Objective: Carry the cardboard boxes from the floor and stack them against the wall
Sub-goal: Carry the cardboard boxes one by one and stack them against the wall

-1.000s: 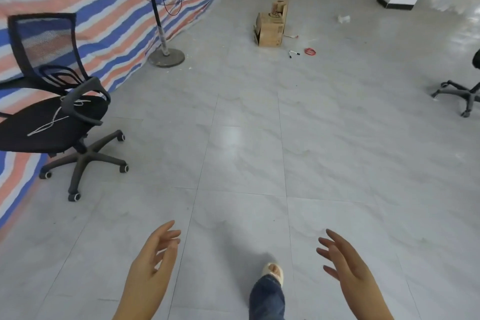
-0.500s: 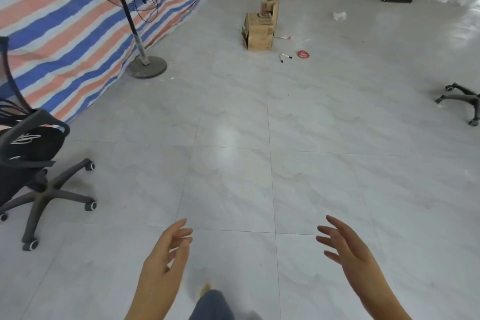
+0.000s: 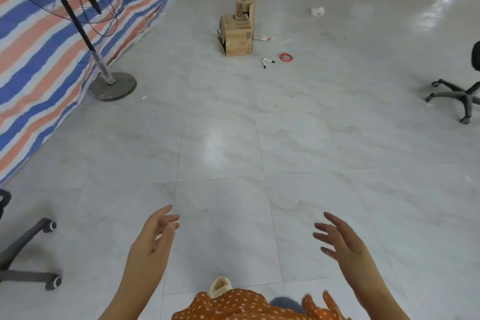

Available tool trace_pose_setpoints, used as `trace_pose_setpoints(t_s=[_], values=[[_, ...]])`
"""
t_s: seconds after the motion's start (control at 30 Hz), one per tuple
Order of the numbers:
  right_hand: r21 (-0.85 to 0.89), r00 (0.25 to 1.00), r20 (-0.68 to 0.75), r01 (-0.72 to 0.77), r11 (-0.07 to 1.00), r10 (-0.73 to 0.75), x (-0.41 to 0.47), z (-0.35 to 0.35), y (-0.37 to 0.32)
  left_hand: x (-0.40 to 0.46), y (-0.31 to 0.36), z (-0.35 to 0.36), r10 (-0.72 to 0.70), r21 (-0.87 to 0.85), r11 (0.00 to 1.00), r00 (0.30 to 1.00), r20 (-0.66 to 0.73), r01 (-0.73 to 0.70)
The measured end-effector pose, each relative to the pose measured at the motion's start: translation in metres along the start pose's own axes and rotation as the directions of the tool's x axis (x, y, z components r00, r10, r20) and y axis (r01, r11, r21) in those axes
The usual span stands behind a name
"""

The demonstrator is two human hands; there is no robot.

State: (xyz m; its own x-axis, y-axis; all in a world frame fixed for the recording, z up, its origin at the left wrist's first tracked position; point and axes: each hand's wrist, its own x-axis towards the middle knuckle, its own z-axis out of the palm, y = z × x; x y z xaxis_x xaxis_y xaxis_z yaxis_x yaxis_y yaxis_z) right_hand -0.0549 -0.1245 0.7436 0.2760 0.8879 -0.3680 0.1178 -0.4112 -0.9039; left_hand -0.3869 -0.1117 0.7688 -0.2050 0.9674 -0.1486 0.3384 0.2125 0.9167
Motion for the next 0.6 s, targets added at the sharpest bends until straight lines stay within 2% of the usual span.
trace_pose_setpoints(t_s=[0.3,0.47,0.6], values=[[0.104,0.985,-0.077,-0.144,0.984,0.152,0.134,-0.003,-0.027,0.151,0.030,0.055,-0.049,0.031,0.998,0.992,0.112,0.046],[0.092,0.991,-0.069,-0.108,0.990,0.114,0.247,-0.025,-0.072,0.235,0.065,0.118,-0.078,-0.004,0.997,0.994,0.072,0.078],[0.066,0.998,-0.046,-0.035,0.997,0.038,0.338,-0.050,-0.129,0.301,0.110,0.174,-0.041,-0.008,0.999,0.996,0.076,0.042]])
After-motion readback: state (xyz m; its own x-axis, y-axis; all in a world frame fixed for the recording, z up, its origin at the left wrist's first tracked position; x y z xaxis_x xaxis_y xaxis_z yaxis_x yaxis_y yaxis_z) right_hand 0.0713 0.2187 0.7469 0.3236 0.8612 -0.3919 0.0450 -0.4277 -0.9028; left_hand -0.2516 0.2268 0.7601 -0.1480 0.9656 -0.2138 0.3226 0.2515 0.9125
